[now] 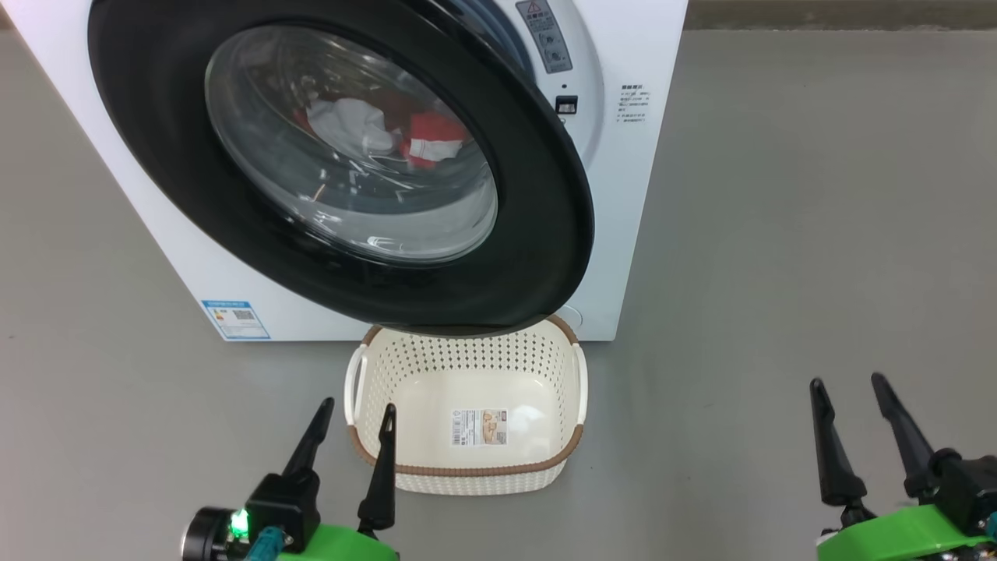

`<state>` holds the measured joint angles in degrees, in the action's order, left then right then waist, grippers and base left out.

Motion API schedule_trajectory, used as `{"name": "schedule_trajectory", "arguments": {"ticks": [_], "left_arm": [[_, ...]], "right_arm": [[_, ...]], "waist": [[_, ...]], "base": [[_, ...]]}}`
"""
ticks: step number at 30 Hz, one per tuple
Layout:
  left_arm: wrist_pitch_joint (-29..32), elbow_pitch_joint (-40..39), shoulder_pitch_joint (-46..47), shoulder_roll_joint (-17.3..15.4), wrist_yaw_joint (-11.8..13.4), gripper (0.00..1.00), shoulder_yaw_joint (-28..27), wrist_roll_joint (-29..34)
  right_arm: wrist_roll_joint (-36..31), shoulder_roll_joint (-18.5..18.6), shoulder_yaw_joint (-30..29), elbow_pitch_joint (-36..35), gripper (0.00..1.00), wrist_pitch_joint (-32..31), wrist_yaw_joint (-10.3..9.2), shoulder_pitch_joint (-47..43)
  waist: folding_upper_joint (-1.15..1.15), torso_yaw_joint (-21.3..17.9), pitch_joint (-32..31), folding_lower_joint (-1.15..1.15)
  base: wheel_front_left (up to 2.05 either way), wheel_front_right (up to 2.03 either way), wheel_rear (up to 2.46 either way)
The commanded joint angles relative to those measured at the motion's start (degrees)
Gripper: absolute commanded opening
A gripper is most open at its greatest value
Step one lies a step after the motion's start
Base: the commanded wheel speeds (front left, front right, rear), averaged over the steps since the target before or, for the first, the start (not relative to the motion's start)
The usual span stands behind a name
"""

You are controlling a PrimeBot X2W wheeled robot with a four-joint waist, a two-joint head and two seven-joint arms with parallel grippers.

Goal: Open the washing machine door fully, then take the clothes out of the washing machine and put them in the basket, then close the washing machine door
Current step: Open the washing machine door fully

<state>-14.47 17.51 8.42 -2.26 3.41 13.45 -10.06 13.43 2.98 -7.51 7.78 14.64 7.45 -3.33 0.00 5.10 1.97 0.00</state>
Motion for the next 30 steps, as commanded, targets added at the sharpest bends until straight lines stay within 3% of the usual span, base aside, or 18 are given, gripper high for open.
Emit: {"name": "schedule_trajectory", "arguments": {"ticks": [1,30], "left_arm": [[-0.5,-1.0,0.3,-0.6,-0.4,1.00,-2.0,0.7],[-0.5,0.2,-1.2,-0.6,-0.5,1.00,-1.9,0.2]], "right_arm": [[-0.5,0.4,1.5,-0.5,1.00,0.4,0.03,0.4],[-0.4,-0.1,3.3,5.3,1.00,0.4,0.03,-0.6]], "waist": [[0.00,-0.1,-0.2,0.00],[0.00,0.0,-1.7,0.00]], "base": [[0.00,0.00,0.00],[0.00,0.00,0.00]]}}
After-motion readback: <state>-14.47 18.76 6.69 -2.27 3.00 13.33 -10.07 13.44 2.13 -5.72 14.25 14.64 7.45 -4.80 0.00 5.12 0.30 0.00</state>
